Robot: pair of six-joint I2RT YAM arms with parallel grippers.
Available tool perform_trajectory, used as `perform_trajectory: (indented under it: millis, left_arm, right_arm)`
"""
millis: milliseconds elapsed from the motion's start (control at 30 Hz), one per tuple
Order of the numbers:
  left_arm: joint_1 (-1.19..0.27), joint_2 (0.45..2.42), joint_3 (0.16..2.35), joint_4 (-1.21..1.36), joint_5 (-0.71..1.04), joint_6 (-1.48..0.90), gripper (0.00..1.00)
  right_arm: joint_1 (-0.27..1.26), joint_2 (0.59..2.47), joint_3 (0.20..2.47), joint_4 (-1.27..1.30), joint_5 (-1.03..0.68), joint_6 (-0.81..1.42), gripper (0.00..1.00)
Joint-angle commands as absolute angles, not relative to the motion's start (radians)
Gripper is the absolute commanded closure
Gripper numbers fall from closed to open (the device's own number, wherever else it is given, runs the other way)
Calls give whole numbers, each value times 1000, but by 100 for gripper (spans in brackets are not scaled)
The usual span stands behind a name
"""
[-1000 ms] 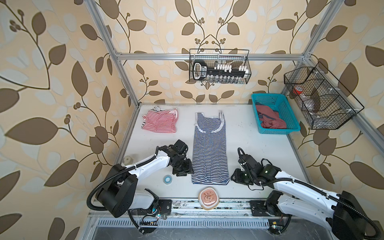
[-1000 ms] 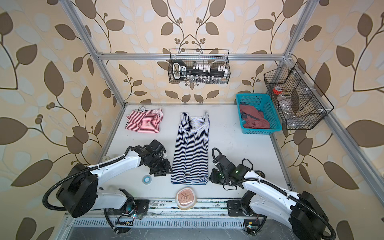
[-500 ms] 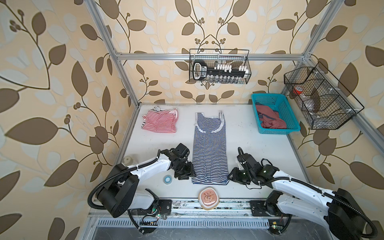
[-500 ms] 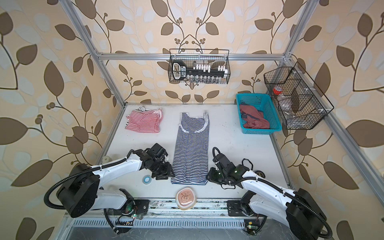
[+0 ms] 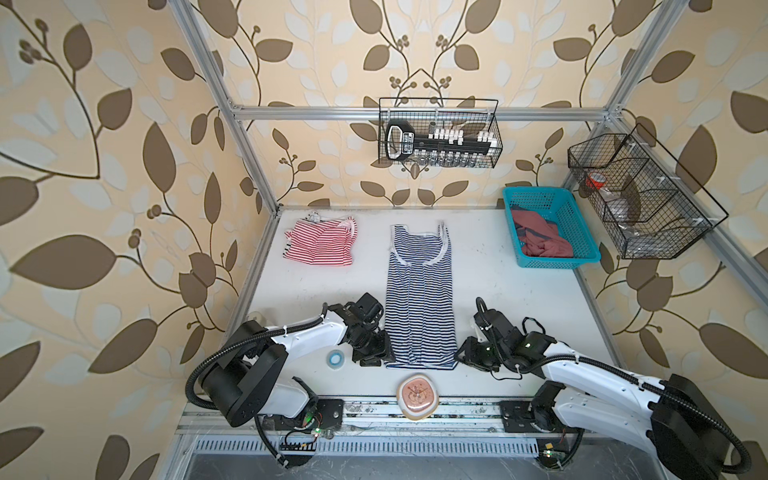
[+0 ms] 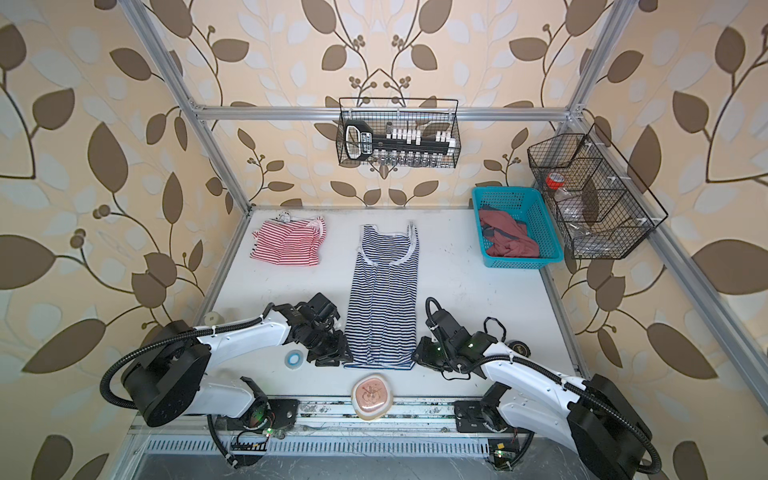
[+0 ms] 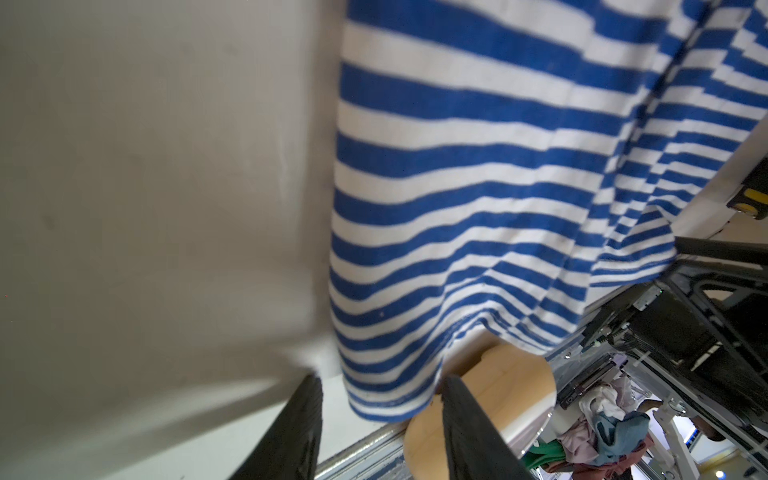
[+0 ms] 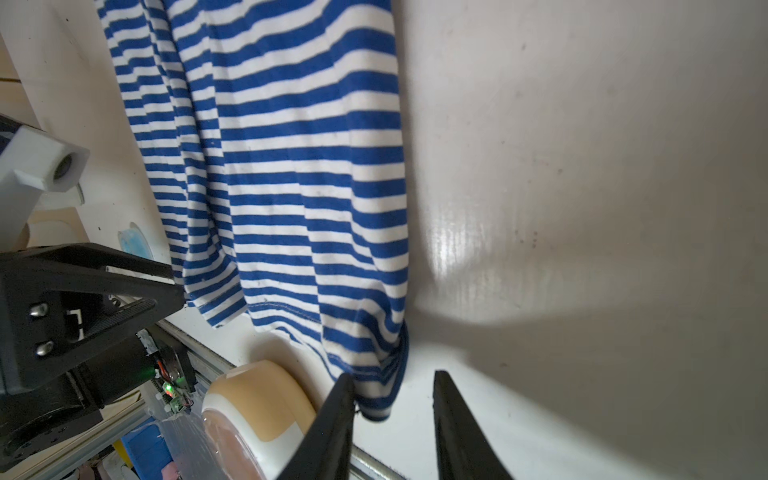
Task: Fold and stack the tank tops
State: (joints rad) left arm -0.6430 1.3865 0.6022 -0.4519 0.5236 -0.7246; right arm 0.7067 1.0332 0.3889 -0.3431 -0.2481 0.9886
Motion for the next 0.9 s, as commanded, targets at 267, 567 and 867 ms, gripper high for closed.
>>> perform_trajectory:
  millis: [267,567,867]
  left_arm:
    - [-661,1431,571,-392,535,-751,64]
    - [-673,1445,551,-377,537,-770,85]
    - [-672,1371,533,-400,503,-797,98]
  right_arm:
    - [709,1053,361,-281,-264,1027,73]
    - [714,1048,327,-264,-270,1045,99]
    - [715,958,307,-372,-232,1050,100]
